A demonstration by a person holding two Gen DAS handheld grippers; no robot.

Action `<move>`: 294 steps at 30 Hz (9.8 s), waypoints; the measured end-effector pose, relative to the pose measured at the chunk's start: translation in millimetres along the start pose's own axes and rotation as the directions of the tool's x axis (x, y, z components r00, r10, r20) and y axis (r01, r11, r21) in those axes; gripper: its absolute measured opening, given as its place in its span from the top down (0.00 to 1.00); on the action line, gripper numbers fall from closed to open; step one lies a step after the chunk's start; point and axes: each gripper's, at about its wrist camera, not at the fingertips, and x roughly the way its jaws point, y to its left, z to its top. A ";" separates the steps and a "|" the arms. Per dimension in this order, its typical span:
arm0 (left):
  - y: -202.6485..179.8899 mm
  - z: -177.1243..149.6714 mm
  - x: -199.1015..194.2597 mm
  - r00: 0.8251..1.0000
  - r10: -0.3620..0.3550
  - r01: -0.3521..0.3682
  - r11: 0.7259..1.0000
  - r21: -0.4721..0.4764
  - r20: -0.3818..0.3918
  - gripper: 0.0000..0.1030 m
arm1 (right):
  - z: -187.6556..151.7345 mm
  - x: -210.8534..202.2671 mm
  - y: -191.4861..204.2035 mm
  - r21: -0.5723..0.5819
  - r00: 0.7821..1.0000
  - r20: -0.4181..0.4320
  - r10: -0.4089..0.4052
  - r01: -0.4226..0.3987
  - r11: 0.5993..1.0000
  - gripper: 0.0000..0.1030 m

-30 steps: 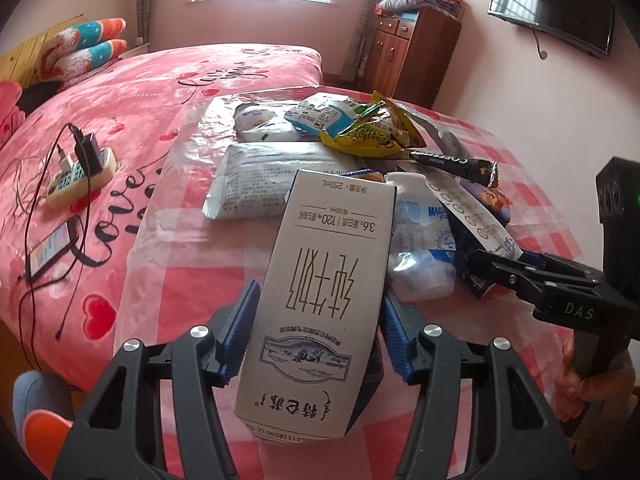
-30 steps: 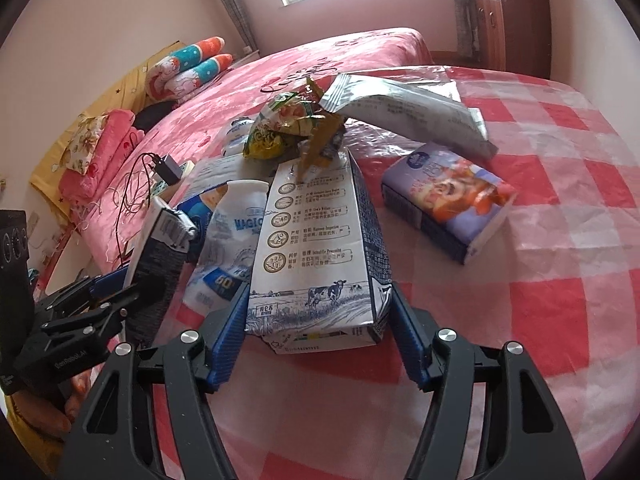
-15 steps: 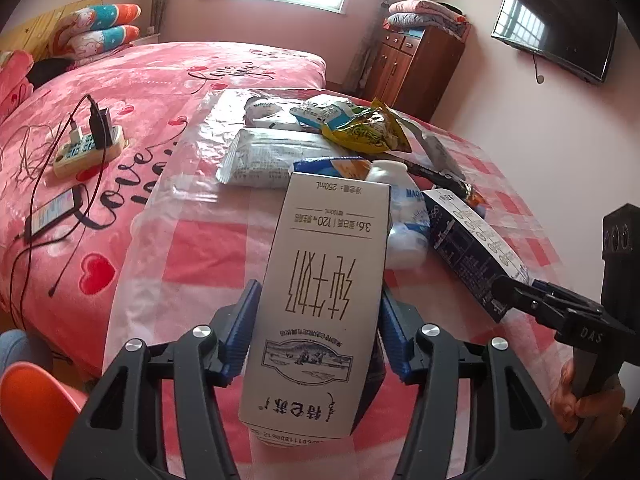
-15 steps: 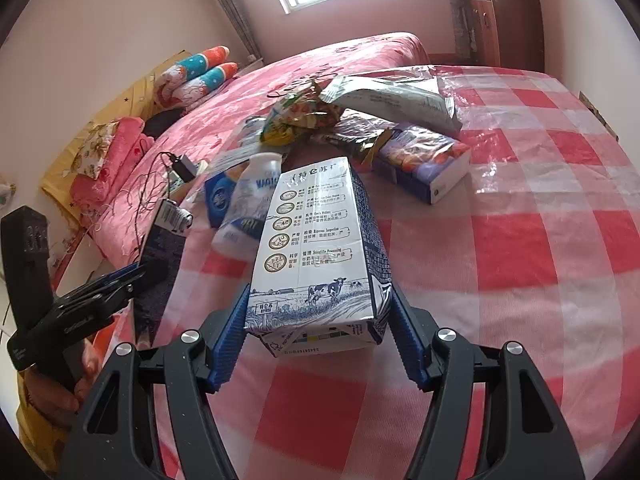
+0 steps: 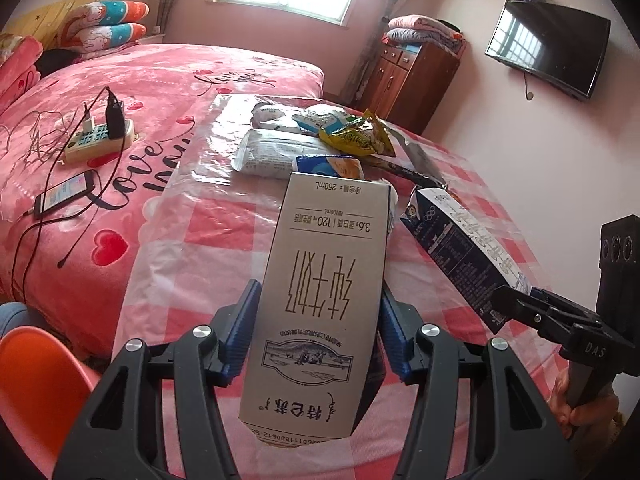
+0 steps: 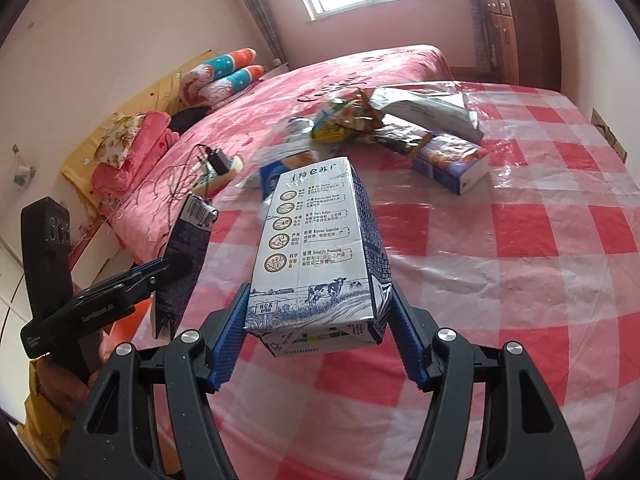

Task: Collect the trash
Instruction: 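Carry the carton to the orange bucket and open the left gripper, then return the left tool to the table toward the white plastic bottle, then grasp the white bottle with the left gripper while the right gripper grasps the coffee-mix stick, then lift the coffee-mix stick with the right gripper while the left gripper holds the bottle, then drop the bottle and coffee stick into the orange bucket, opening both grippers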

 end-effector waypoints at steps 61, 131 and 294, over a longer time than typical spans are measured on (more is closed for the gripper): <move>181.6 -92.8 -114.0 0.866 0.482 -0.409 0.836 -0.367 0.134 0.16 | -25.6 70.6 168.9 -0.231 0.904 -0.091 0.417 -0.426 0.875 0.07; -100.3 49.0 114.5 0.971 0.227 -0.176 0.897 0.406 -0.080 0.16 | 76.7 47.5 -115.0 0.302 0.953 0.172 0.248 -0.290 0.908 0.36; 222.8 -111.0 -98.3 0.866 0.476 -0.497 0.792 -0.355 -0.152 0.23 | -42.8 135.5 257.0 -0.208 0.821 -0.452 0.348 -0.477 0.854 0.30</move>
